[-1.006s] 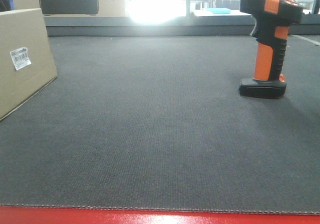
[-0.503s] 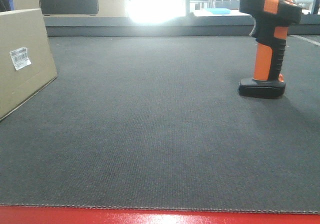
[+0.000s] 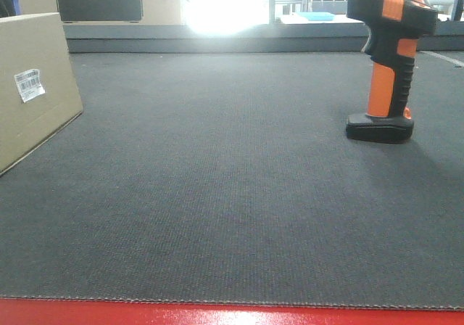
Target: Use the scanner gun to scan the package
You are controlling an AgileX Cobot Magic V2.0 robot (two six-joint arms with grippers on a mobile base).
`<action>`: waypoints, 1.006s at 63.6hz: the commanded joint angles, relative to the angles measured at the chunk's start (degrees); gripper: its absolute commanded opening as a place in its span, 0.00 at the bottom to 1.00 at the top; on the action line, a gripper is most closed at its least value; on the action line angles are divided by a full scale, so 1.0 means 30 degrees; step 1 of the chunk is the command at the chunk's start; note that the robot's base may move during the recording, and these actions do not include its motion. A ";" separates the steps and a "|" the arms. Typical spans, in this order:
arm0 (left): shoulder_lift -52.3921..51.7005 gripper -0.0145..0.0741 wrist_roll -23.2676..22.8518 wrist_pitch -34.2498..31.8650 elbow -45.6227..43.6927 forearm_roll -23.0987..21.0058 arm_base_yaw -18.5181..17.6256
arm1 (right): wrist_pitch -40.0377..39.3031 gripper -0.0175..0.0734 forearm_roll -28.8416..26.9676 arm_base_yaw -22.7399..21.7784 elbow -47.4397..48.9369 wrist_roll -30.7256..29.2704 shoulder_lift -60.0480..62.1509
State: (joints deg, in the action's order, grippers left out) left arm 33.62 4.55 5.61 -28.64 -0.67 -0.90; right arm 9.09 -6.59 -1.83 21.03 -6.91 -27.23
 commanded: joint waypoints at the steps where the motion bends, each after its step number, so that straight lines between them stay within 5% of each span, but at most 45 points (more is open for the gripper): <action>1: -0.0916 0.04 -0.0073 -0.1636 0.0904 -0.0162 -0.0055 | -0.1077 0.01 0.0176 -0.0085 -0.0414 -0.0080 0.1249; 64: -0.1490 0.04 -0.0073 -0.1990 0.1477 -0.0162 -0.0055 | -0.1041 0.01 0.0176 -0.0060 -0.0823 -0.0080 0.2481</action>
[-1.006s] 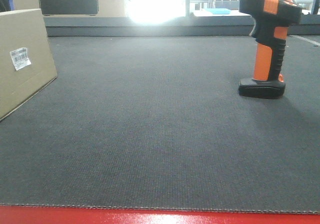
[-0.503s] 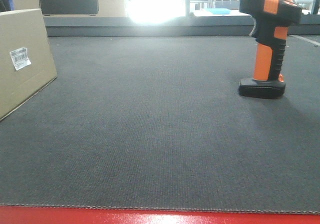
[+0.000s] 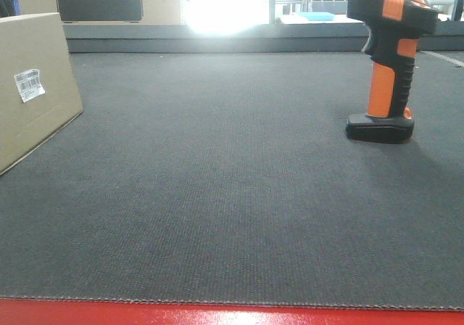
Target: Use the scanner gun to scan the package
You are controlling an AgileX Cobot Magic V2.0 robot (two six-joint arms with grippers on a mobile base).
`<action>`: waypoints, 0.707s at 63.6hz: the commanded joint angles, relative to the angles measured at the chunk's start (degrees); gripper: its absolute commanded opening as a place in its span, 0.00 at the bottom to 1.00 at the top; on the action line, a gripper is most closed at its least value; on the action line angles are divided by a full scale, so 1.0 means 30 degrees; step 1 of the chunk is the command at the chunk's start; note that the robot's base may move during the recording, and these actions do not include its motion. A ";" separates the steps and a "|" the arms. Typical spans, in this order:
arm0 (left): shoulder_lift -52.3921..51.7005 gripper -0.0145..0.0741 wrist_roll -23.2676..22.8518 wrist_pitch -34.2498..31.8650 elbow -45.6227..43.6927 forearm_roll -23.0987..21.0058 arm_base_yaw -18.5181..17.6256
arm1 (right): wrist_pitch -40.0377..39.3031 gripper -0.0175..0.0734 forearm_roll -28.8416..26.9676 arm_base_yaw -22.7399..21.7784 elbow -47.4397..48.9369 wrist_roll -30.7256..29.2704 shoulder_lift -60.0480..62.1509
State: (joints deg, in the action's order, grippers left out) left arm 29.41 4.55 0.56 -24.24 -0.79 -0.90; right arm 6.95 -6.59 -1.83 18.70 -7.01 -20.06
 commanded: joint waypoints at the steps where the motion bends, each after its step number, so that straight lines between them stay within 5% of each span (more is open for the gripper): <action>1: -0.0085 0.04 -0.0073 -0.0187 0.0057 -0.0123 -0.0017 | -0.0330 0.01 0.0176 -0.0060 -0.0047 -0.0045 0.0091; 20: -0.3966 0.04 -0.0073 0.1771 0.2557 0.0533 -0.0017 | -0.0330 0.01 0.0176 -0.0060 -0.0047 -0.0045 0.0091; 45: -0.9803 0.04 -0.0073 0.0522 0.8081 0.0262 -0.0017 | -0.0330 0.01 0.0176 -0.0060 -0.0047 -0.0045 0.0091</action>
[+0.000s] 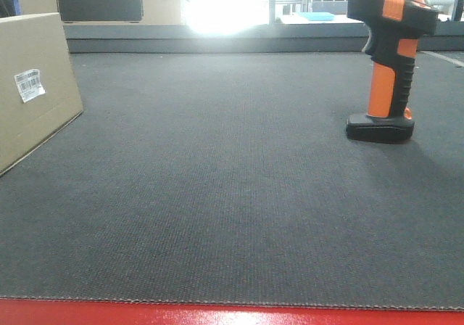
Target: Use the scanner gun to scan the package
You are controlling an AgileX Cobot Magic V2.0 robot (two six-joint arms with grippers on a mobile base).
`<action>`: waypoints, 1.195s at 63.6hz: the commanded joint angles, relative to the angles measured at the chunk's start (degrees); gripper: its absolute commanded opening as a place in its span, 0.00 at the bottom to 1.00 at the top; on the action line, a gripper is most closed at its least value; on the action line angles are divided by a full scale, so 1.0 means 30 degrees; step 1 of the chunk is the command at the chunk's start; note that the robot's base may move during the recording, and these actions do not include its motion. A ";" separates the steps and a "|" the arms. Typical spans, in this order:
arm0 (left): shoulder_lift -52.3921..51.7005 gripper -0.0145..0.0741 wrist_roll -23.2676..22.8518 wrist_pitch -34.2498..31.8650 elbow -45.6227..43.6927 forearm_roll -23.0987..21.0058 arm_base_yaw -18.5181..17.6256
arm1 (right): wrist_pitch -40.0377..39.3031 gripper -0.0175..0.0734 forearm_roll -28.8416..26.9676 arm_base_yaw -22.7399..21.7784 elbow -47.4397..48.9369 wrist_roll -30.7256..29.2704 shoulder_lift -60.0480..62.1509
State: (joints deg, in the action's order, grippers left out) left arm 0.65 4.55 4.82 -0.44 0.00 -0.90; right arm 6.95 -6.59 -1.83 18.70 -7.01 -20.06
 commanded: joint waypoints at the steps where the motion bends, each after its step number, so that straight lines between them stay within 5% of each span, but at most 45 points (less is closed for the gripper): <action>1: -0.0217 0.04 -0.0073 -0.0781 0.0146 0.0000 -0.0017 | -0.0330 0.01 0.0176 -0.0060 -0.0047 -0.0045 0.0091; 61: -0.0217 0.04 -0.0073 -0.1394 0.0146 0.0000 -0.0017 | -0.0307 0.01 -0.0007 -0.0060 -0.0047 -0.0007 0.0091; 76: -0.0217 0.04 -0.0073 -0.1394 0.0146 0.0000 -0.0017 | -0.0029 0.01 -0.0727 -0.1112 -0.0991 -0.0007 0.1994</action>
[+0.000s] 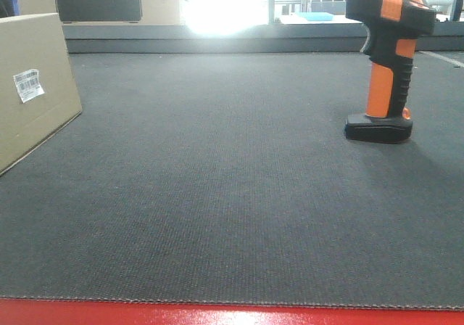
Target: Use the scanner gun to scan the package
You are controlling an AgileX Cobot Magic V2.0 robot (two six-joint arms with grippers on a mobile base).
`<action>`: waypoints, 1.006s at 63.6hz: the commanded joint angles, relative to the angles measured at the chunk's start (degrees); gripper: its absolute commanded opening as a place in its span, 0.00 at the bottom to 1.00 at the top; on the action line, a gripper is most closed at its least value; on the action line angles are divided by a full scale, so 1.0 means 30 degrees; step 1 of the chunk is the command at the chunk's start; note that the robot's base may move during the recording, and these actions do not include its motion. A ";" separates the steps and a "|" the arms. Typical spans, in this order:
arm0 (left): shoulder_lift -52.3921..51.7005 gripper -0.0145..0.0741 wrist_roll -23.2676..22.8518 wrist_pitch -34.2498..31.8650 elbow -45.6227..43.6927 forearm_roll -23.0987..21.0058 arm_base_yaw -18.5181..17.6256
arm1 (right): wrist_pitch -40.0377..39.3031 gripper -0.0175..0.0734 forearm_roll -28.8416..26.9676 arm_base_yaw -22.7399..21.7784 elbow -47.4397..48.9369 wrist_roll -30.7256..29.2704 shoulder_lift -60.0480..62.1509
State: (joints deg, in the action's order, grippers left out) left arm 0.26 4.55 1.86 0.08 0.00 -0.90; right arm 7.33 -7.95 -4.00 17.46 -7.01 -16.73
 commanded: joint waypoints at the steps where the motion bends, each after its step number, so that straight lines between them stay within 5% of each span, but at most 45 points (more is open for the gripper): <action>1: -0.0088 0.04 -0.0073 -0.0406 -0.0028 0.0000 -0.0017 | -0.0156 0.01 -0.0274 -0.0396 -0.0843 -0.0007 0.1181; 21: -0.0088 0.04 -0.0073 -0.0406 -0.0028 0.0000 -0.0017 | -0.1170 0.01 -0.0624 -0.0491 -0.5819 0.0022 0.5576; 64: -0.0088 0.04 -0.0073 -0.0406 -0.0028 0.0000 -0.0017 | -0.0573 0.01 -0.0443 -0.0531 -0.5819 0.0022 0.5576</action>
State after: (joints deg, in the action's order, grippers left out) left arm 0.26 4.55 1.68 0.08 0.00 -0.90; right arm 6.22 -9.41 -5.36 0.12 -6.89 -0.16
